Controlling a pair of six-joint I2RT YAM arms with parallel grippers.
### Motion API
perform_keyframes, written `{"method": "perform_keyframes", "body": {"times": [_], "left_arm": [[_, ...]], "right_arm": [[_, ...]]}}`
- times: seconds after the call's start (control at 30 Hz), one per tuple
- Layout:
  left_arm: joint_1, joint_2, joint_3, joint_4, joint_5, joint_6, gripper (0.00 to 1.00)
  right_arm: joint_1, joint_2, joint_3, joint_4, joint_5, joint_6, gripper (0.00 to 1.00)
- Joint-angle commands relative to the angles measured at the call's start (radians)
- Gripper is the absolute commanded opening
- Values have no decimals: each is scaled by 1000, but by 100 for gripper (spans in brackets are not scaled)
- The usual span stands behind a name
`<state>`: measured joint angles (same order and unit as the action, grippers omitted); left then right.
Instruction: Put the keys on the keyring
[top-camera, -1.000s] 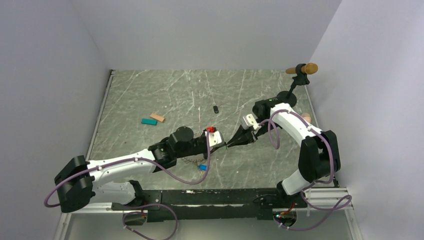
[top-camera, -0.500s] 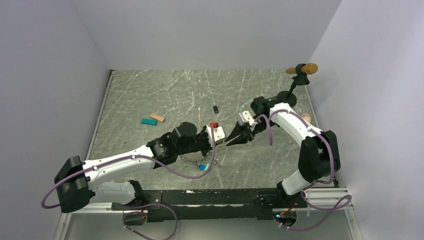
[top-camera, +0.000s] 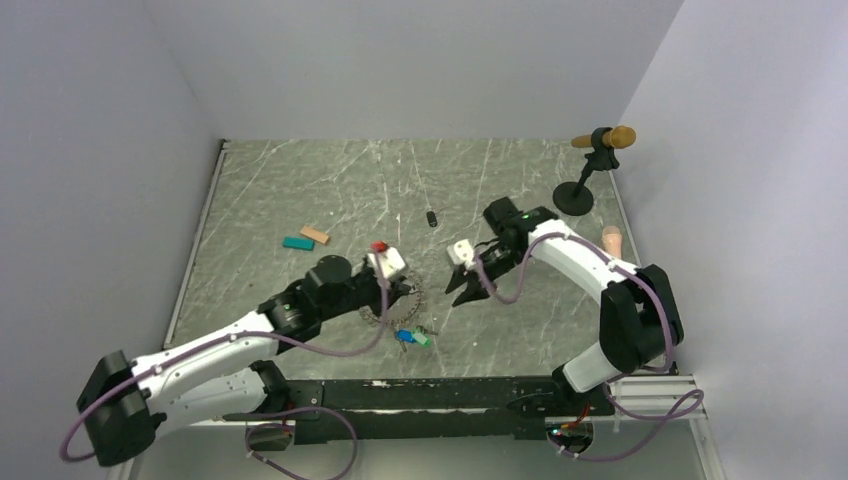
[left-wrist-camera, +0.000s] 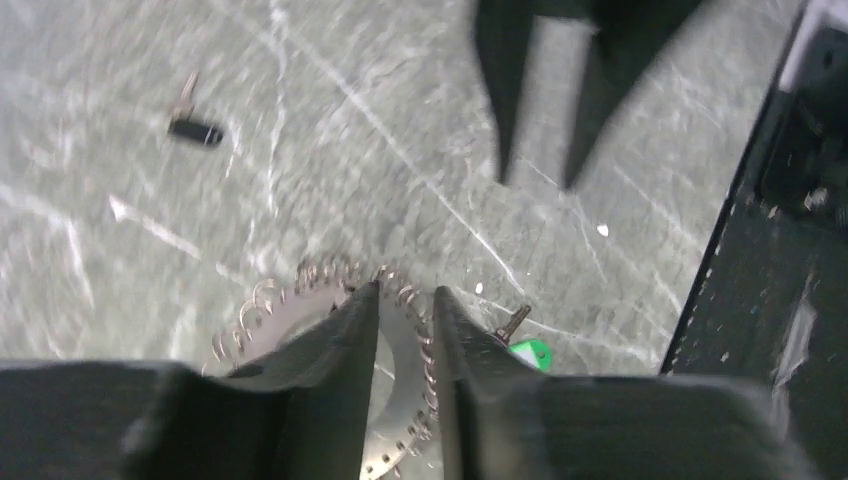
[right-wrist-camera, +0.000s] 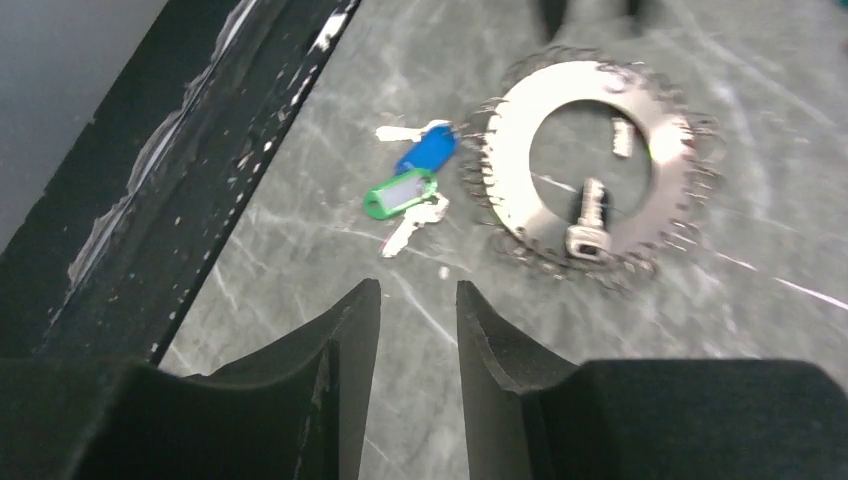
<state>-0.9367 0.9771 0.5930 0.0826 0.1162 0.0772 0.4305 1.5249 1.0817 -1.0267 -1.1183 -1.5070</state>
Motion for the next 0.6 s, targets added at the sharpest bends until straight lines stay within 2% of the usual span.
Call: {"method": "perform_keyframes", "body": {"times": [0.0, 0.07, 0.13, 0.27, 0.33, 0.43, 0.57], "left_arm": [[145, -144, -60, -14, -13, -195, 49], [206, -198, -53, -106, -66, -221, 63], [241, -239, -10, -229, -132, -204, 72], [261, -304, 99, -434, -285, -52, 79], [261, -341, 96, -456, -349, 34, 83], [261, -388, 35, -418, -456, 80, 88], [265, -417, 18, -418, -481, 84, 89]], "right_arm": [[154, -23, -40, 176, 157, 128, 39], [214, 11, -28, 197, 175, 148, 38], [298, 39, -21, 251, 230, 199, 38], [421, 93, 5, 340, 367, 315, 41], [474, 114, 9, 365, 432, 346, 41], [541, 152, 14, 390, 523, 377, 41], [569, 175, 26, 409, 589, 416, 39]]}}
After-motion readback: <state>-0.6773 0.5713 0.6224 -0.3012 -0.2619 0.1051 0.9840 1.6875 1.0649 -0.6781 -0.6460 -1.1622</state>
